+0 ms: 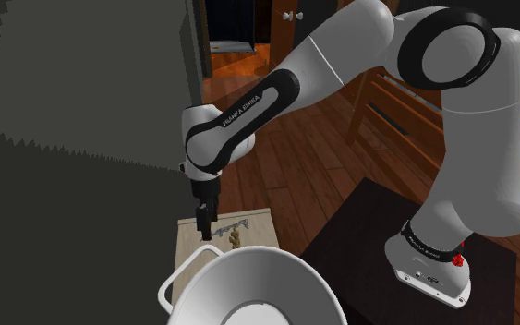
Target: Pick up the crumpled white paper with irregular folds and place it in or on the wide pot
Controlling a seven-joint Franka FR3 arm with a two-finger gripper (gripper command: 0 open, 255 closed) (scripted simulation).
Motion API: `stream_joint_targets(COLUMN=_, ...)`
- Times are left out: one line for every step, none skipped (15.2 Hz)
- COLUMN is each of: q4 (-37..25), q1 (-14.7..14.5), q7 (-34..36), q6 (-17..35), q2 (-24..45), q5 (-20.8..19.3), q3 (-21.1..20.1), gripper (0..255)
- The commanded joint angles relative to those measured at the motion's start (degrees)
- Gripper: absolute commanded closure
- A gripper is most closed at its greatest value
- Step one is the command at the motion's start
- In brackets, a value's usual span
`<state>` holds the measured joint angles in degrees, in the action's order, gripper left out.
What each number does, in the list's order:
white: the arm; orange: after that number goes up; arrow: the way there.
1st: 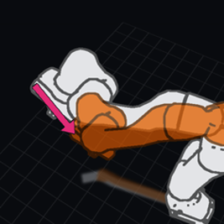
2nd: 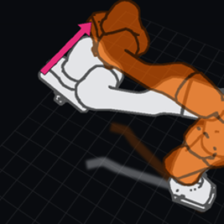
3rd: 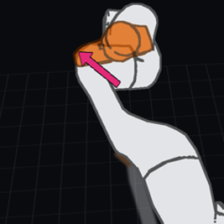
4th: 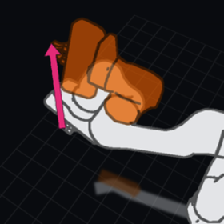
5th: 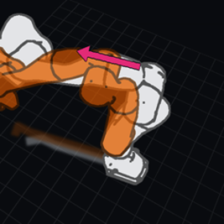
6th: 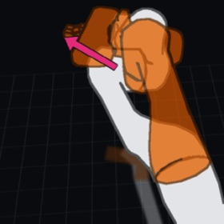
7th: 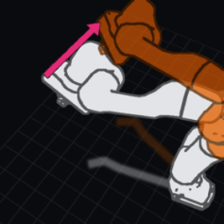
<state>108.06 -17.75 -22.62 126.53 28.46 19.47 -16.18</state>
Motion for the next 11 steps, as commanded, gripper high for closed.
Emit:
stream_joint_targets(q4=0.00, q1=0.00, q7=0.00, q6=0.00, q2=0.00, q5=0.00, q3=0.00, gripper=255)
stream_joint_targets(q4=0.00, q1=0.00, q7=0.00, q6=0.00, q2=0.00, q5=0.00, q3=0.00, gripper=255)
stream_joint_targets(q4=0.00, q1=0.00, q7=0.00, q6=0.00, q2=0.00, q5=0.00, q3=0.00, gripper=255)
stream_joint_targets(q4=0.00, q1=0.00, q7=0.00, q6=0.00, q2=0.00, q5=0.00, q3=0.00, gripper=255)
stream_joint_targets(q4=0.00, q1=0.00, q7=0.00, q6=0.00, q2=0.00, q5=0.00, q3=0.00, gripper=255)
stream_joint_targets(q4=0.00, q1=0.00, q7=0.00, q6=0.00, q2=0.00, q5=0.00, q3=0.00, gripper=255)
stream_joint_targets(q4=0.00, q1=0.00, q7=0.00, q6=0.00, q2=0.00, q5=0.00, q3=0.00, gripper=255)
stream_joint_targets(q4=0.00, q1=0.00, q7=0.00, q6=0.00, q2=0.00, q5=0.00, q3=0.00, gripper=255)
stream_joint_targets(q4=0.00, q1=0.00, q7=0.00, q6=0.00, q2=0.00, q5=0.00, q3=0.00, gripper=255)
stream_joint_targets(q4=0.00, q1=0.00, q7=0.00, q6=0.00, q2=0.00, q5=0.00, q3=0.00, gripper=255)
stream_joint_targets(q4=0.00, q1=0.00, q7=0.00, q6=0.00, q2=0.00, q5=0.00, q3=0.00, gripper=0)
